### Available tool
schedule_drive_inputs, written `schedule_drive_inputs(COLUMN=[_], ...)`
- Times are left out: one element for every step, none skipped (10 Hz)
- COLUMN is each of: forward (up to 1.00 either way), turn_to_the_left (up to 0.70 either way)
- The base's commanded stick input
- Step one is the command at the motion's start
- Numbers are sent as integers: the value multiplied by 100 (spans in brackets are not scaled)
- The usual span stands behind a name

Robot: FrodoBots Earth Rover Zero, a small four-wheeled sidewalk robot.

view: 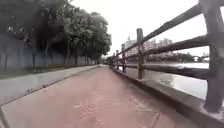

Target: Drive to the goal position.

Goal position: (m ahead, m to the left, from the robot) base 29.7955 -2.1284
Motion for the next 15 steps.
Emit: schedule_drive_inputs(forward=[100, 100, 100, 100, 100, 100, 100, 100, 100, 100, 100, 100, 100, 100, 100], turn_to_the_left=[0, 0, 0, 0, 16, 40, 40, 40, 40, 28, 0, 0, 0, 0, 0])
